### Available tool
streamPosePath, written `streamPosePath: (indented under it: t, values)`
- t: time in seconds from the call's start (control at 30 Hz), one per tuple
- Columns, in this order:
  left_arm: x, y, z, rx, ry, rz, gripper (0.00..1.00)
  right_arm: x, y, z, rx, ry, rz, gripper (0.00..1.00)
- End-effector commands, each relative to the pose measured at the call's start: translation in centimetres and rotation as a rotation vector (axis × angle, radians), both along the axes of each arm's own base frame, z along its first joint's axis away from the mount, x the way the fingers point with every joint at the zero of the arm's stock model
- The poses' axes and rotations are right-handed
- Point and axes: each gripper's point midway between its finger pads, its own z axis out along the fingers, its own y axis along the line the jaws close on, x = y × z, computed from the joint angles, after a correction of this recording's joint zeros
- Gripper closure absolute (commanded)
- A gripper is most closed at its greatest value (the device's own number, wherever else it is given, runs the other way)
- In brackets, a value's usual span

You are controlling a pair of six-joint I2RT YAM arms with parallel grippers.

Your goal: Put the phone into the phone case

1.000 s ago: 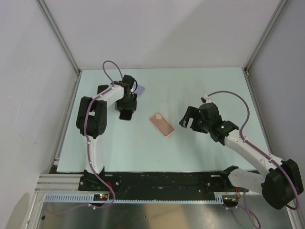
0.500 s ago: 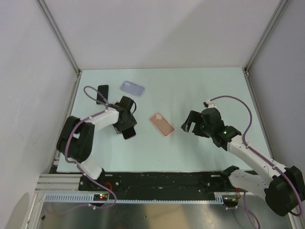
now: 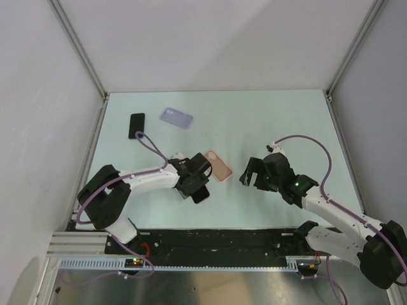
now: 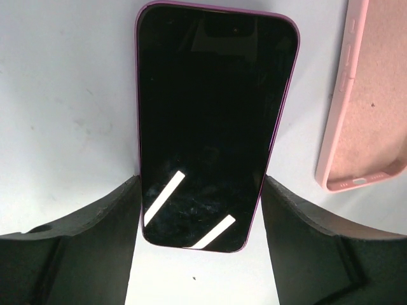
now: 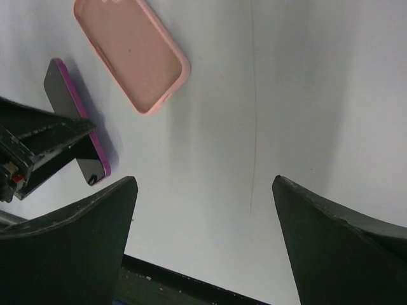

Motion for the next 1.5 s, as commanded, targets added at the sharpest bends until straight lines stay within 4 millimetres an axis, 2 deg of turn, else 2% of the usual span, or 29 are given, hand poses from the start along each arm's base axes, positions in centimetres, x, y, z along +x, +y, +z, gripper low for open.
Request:
streamPosePath:
  t: [0.0, 0.23, 0.4, 0.57, 0.73, 1.07, 1.17, 1.3, 1.37, 1.47]
  values:
    - [-3.2, -1.3, -2.5, -0.049, 0.144, 0.06, 0.47, -0.9, 1.9, -0.6, 0.048, -0.023, 0.028, 0.08]
    - [-3.0, -3.3, -1.5, -0.114, 0.143, -0.008, 0.49, -3.7, 8.1, -0.7, 0.21, -0.151, 0.176, 0.21]
    - [-3.2, -4.2, -1.3, -0.152, 0.154, -0.056, 0.5, -4.6, 10.6, -2.3, 0.25, -0.177, 0.234, 0.28]
    - [-3.6, -4.9, -1.2, -0.187, 0.163, -0.101, 0.5, -4.6, 12.6, -3.3, 0.29, -0.173, 0.27, 0.31]
    - [-4.0, -5.0, -1.3, -0.2, 0.173, -0.133, 0.5, -4.3, 13.6, -3.8, 0.314, -0.18, 0.281, 0.42]
    - [-4.9, -5.0, -1.6, -0.224, 0.183, -0.195, 0.5, -4.4, 14.3, -4.7, 0.344, -0.144, 0.31, 0.55]
    - [-5.0, -5.1, -1.6, -0.227, 0.18, -0.212, 0.48, -4.4, 14.4, -4.7, 0.353, -0.141, 0.316, 0.67]
    - [-4.9, -5.2, -1.4, -0.232, 0.164, -0.24, 0.42, -4.3, 14.4, -4.5, 0.366, -0.134, 0.318, 0.94]
    - [-4.7, -5.2, -1.0, -0.234, 0.145, -0.258, 0.35, -4.2, 14.3, -4.4, 0.369, -0.13, 0.312, 0.98]
    - [-4.0, -5.4, 0.2, -0.24, 0.098, -0.295, 0.23, -4.1, 14.3, -3.5, 0.396, -0.131, 0.321, 1.0]
